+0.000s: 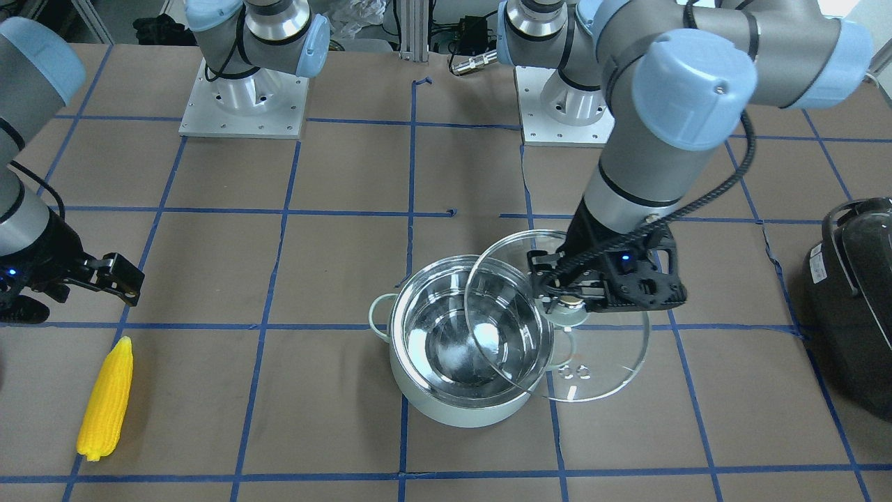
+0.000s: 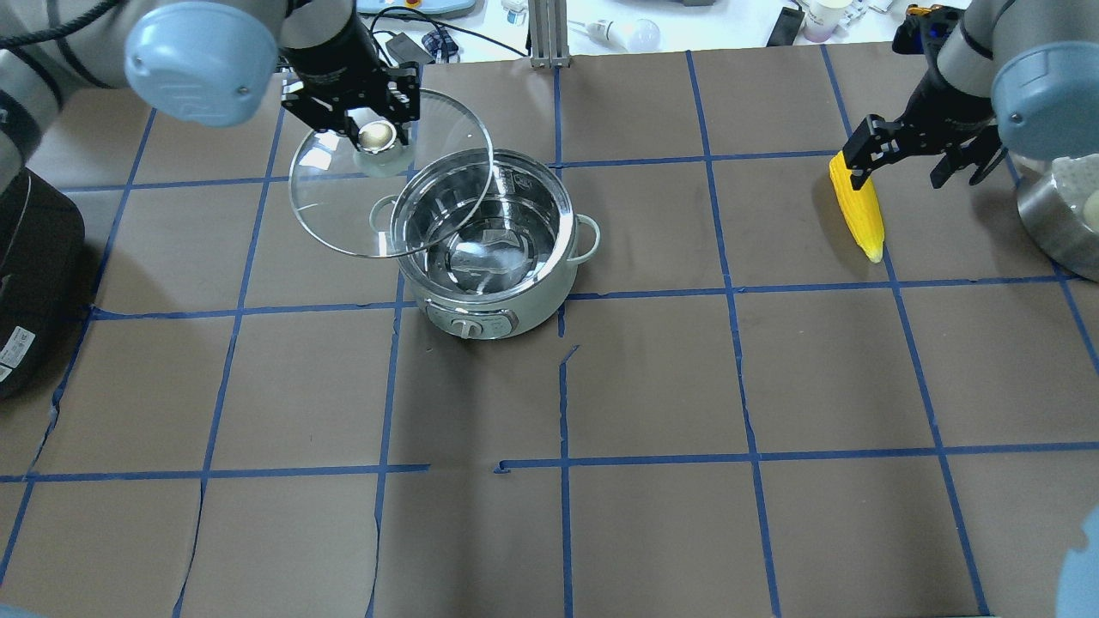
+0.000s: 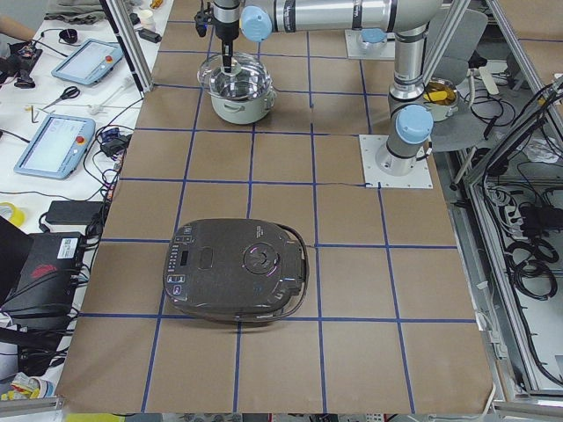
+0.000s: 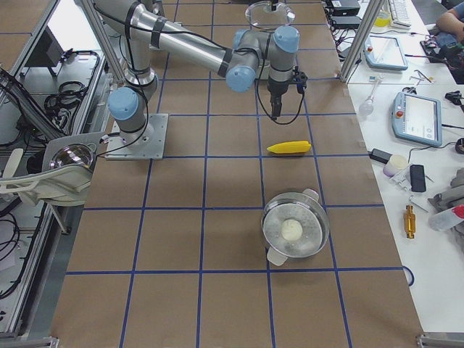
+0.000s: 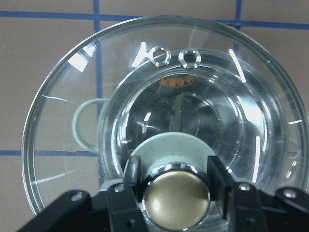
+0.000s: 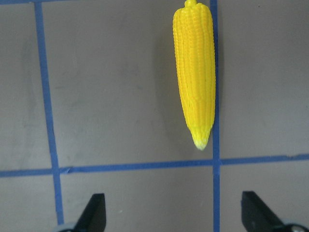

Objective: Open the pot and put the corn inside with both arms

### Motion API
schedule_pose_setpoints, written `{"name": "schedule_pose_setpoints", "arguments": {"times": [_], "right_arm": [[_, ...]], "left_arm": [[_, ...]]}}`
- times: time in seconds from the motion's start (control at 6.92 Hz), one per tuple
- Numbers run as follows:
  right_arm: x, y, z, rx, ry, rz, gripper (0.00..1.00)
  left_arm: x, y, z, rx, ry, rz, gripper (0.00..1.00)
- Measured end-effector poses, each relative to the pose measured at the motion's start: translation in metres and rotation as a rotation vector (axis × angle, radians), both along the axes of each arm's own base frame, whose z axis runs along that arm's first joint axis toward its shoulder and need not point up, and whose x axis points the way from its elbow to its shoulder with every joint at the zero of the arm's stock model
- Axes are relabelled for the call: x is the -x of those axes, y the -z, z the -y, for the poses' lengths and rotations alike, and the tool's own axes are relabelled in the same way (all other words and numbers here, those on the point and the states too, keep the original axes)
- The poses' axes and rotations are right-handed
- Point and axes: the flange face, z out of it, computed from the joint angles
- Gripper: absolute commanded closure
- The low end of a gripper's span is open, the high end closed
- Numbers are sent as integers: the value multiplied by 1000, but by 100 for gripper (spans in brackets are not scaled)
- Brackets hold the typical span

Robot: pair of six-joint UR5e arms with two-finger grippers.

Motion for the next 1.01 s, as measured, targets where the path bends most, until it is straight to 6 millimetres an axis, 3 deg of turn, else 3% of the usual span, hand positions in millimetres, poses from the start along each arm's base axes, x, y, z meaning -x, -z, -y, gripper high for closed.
{"name": "schedule_pose_setpoints", "arguments": {"times": [0.29, 0.58, 0.72, 1.01], "right_arm": [[9, 47, 25, 30, -8, -11, 0], [16, 82, 45, 77, -20, -17, 0], [21, 98, 53, 97, -23, -21, 0], [29, 122, 63, 107, -31, -24, 0]], "left_arm": [[-102, 20, 8, -45, -5, 16, 62], [-191, 75, -1, -92, 37, 5, 66], [-219, 105, -10, -101, 73, 4, 66], [-236, 160, -27, -95, 122, 15, 66]]}}
